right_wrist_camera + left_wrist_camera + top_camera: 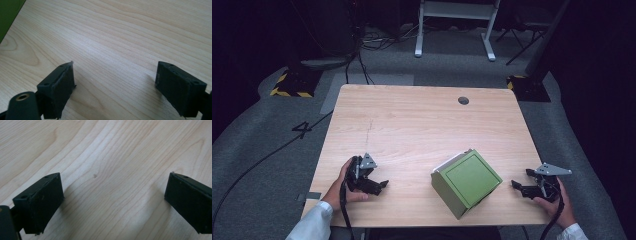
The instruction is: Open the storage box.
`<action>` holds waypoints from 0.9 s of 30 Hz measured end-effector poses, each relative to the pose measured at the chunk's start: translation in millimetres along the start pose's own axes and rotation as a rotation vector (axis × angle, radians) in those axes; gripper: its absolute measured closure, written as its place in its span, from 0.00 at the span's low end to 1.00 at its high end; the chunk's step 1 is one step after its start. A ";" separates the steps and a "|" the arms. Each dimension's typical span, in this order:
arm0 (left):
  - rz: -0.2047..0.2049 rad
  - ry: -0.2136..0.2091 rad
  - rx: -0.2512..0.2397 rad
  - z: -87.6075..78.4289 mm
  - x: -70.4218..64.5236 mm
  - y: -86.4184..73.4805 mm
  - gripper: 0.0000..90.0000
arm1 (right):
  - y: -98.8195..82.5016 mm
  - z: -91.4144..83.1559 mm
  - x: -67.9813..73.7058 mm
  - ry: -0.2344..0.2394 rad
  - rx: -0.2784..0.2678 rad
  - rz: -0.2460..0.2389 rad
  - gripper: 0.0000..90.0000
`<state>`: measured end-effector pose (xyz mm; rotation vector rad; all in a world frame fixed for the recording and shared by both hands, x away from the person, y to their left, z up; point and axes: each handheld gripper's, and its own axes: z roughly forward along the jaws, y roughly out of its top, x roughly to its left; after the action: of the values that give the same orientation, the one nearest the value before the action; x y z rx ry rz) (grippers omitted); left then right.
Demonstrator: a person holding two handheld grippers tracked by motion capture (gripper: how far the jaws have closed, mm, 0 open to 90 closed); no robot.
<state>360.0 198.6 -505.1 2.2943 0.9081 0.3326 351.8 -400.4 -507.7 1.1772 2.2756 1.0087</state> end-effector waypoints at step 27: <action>0.182 -0.290 -0.209 23.3 -46.5 124.8 0.38 | 0.1 0.1 0.0 -0.001 0.000 0.000 0.17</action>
<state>401.6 86.4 -442.2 2.1620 0.4977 0.1569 351.9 -400.3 -507.7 1.1780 2.2746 1.0080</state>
